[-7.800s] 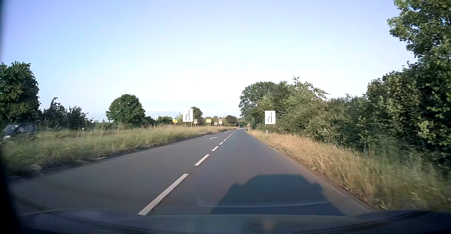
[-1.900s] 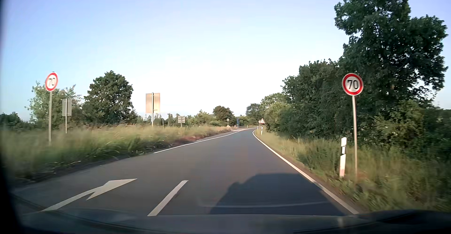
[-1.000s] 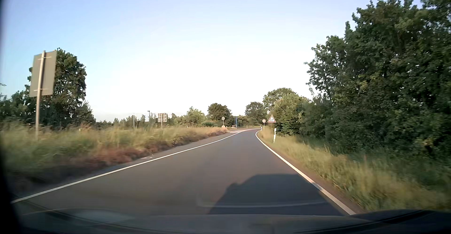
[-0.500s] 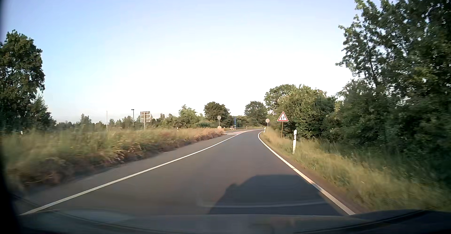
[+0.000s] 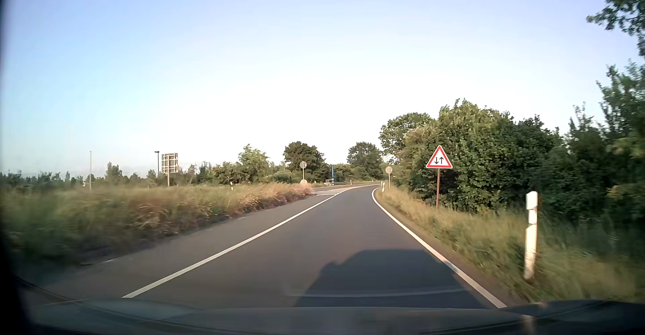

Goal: Follow the waypoints while adhering to traffic rules and regulations

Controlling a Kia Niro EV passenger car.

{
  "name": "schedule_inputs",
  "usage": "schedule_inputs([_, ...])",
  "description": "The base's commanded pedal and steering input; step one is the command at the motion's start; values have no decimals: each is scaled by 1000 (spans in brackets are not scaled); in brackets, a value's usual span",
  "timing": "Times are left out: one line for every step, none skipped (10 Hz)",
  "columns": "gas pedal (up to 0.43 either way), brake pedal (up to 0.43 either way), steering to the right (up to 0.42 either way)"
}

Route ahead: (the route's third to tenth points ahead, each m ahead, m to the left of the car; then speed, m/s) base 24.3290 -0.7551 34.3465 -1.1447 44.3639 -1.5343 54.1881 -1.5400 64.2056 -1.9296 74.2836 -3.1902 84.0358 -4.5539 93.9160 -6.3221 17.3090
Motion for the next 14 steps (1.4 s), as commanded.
schedule_inputs([220, 12, 6])
schedule_inputs([220, 12, 6])
schedule_inputs([220, 12, 7])
schedule_inputs([220, 12, 8])
schedule_inputs([220, 12, 8])
schedule_inputs([220, 12, 8])
schedule_inputs([220, 12, 8])
schedule_inputs([220, 12, 8])
schedule_inputs([220, 12, 8])
schedule_inputs([220, 12, 9])
schedule_inputs([220, 12, 10])
schedule_inputs([220, 12, 10])
schedule_inputs([220, 12, 10])
schedule_inputs([220, 12, 9])
